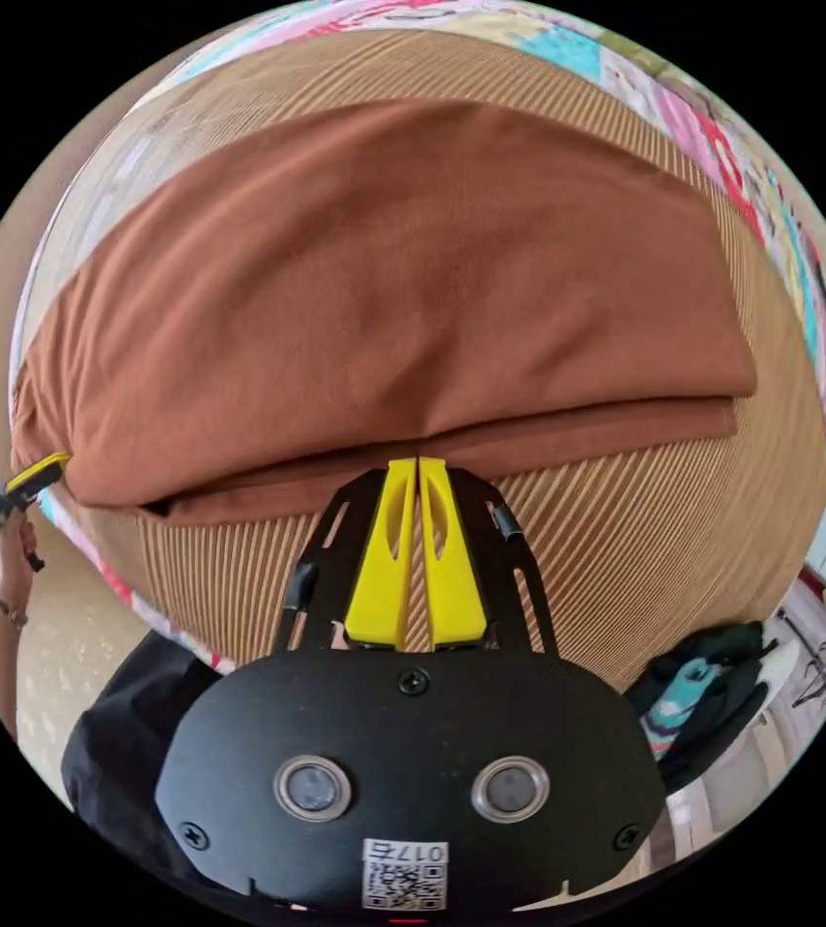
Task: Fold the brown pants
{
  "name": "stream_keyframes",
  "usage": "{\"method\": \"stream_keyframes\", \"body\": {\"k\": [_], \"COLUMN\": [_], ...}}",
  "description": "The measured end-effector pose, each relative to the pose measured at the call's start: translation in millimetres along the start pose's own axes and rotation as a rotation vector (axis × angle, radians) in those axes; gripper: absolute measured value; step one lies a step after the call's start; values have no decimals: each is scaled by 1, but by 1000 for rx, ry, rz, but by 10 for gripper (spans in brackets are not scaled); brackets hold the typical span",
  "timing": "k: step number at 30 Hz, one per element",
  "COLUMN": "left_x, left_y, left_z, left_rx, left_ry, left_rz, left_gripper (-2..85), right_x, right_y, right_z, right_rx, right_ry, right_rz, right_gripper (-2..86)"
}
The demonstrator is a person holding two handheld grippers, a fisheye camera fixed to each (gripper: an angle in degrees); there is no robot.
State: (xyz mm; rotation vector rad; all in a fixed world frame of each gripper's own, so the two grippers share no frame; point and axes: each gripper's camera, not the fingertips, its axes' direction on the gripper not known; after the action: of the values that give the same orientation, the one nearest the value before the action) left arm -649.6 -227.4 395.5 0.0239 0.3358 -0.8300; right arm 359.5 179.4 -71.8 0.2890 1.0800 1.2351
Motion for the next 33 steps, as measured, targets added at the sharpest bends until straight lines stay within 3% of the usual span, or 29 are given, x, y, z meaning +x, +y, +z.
{"method": "stream_keyframes", "body": {"k": [5, 7, 9, 11, 14, 17, 20, 23, 26, 29, 31, 33], "left_x": [-33, -55, -70, -81, -75, -46, -39, -58, -81, -99, -108, -117], "left_y": [31, 45, 60, 76, 93, 91, 86, 78, 82, 102, 123, 140], "left_z": [6, 2, -4, -8, -6, 15, 26, 37, 43, 49, 55, 51], "left_rx": [-104, -74, -2, 69, 101, 22, 14, -86, -112, -100, -61, 17], "left_ry": [77, 176, 284, 385, 406, 411, 381, 392, 545, 655, 723, 748], "left_rz": [-27, -137, -226, -305, -384, -378, -491, -598, -570, -547, -541, -554], "left_gripper": [-3, -2, 5, 28, 74, 110, 113, 47, 6, -5, -4, 2], "right_x": [31, 46, 64, 86, 91, 86, 77, 75, 72, 66, 69, 76], "right_y": [93, 121, 150, 192, 220, 212, 189, 169, 178, 202, 218, 232], "right_z": [50, 66, 78, 94, 121, 125, 126, 115, 93, 114, 138, 143], "right_rx": [-222, -259, -202, 5, 95, 170, 82, 142, 259, 65, -28, 19], "right_ry": [-387, -556, -780, -1122, -1317, -1367, -1308, -1353, -1338, -1007, -1011, -1083], "right_rz": [226, 368, 509, 728, 936, 961, 983, 849, 719, 736, 819, 873], "right_gripper": [12, 17, 24, 45, 99, 111, 63, 35, 24, 17, 14, 15]}}
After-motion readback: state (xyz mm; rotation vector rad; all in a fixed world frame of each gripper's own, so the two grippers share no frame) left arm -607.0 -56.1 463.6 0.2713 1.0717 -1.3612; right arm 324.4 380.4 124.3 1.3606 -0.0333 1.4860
